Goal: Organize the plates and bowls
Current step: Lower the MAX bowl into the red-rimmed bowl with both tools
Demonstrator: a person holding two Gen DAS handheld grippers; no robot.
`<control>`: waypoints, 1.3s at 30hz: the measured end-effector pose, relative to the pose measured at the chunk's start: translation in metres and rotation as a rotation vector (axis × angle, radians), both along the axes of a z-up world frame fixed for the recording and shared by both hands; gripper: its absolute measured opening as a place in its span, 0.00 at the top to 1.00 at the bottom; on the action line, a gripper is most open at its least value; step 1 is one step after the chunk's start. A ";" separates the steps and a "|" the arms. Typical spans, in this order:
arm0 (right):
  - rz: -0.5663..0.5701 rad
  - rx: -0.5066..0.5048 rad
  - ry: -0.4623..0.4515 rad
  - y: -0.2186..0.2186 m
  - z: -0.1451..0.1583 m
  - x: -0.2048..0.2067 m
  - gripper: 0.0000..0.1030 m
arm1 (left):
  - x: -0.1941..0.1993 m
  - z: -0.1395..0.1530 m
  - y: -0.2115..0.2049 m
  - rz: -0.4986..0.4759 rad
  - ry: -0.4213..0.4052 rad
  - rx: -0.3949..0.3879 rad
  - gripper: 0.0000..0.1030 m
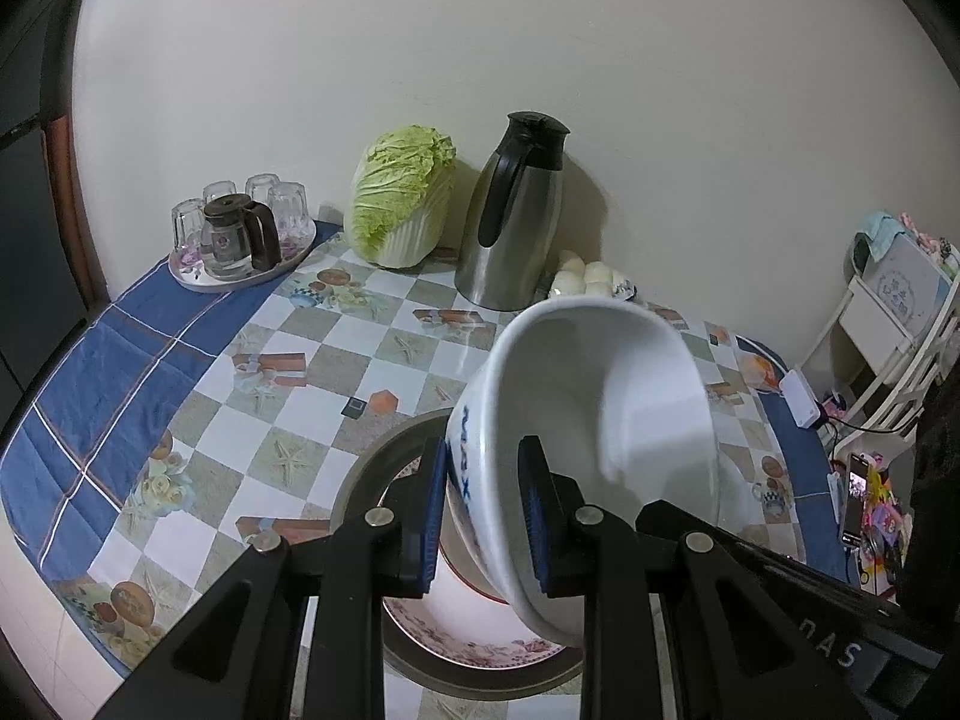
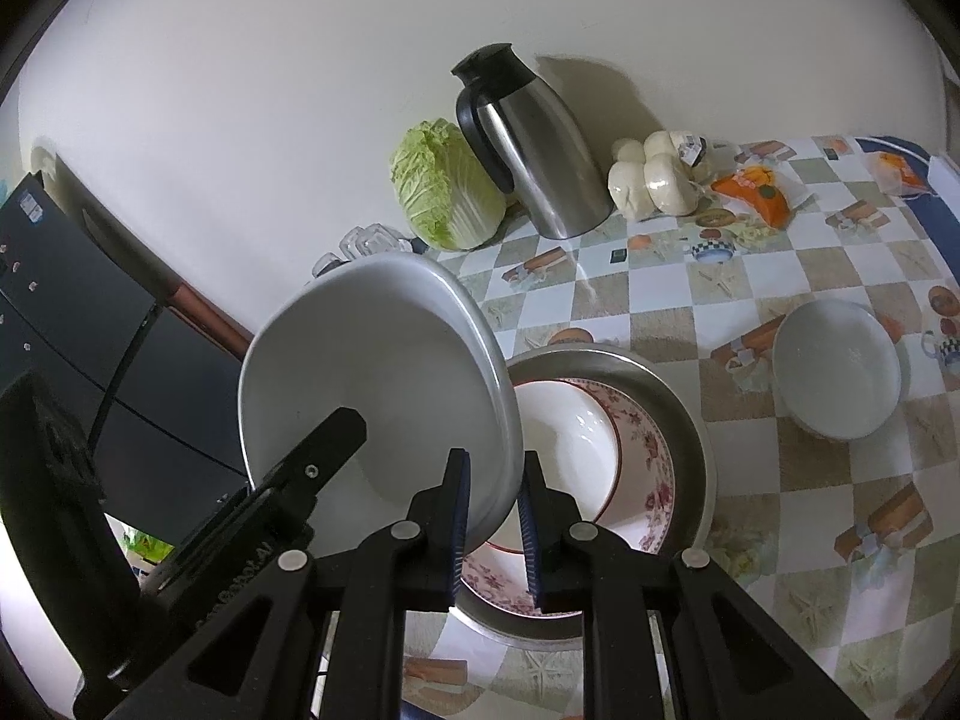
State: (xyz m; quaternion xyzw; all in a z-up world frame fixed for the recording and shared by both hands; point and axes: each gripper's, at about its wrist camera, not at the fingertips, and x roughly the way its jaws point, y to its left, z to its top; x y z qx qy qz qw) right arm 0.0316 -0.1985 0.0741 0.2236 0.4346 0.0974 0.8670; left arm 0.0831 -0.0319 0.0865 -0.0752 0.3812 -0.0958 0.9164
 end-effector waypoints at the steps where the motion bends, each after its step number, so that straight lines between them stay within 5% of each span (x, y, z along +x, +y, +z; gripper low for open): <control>1: -0.004 -0.001 0.005 -0.001 -0.001 0.001 0.82 | 0.000 0.000 0.000 -0.002 -0.001 -0.001 0.76; 39: -0.048 -0.063 0.138 -0.008 -0.054 0.021 0.81 | 0.035 -0.055 -0.015 -0.029 0.141 0.012 0.76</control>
